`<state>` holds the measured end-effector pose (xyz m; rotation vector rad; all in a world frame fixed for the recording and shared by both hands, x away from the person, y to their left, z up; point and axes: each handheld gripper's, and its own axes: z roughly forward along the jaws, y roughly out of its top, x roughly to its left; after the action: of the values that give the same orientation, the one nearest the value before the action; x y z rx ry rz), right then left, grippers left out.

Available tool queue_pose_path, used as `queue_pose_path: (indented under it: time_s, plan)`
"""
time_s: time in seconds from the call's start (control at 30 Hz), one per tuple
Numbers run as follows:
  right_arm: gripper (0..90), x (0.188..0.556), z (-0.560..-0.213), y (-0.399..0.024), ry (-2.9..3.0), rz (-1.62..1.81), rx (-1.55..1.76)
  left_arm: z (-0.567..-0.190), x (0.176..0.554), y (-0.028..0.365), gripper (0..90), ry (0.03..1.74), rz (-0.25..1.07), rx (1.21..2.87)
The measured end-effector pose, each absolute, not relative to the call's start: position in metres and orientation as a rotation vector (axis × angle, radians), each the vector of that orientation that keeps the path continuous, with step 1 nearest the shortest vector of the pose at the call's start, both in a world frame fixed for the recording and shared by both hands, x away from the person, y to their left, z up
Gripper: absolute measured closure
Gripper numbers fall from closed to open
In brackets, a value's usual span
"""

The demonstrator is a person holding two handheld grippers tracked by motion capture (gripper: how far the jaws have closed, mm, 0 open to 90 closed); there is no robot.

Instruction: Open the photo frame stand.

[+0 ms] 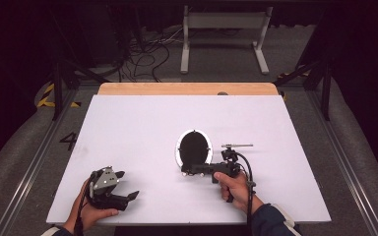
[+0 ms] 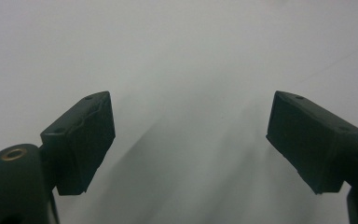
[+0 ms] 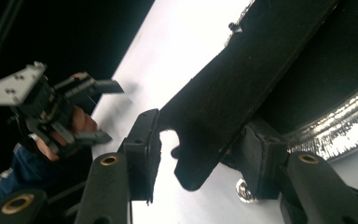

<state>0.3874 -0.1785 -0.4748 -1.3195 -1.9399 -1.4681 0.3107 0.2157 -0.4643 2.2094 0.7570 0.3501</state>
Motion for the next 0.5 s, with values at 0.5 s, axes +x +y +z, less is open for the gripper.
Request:
queue_pose_path:
  time_s: [0.5]
  plan:
    - [58.4,0.392,-0.474,-0.176,-1.98,-1.474,-1.326,-0.459,0.348,0.184,17.6,0.716,0.3,2.189]
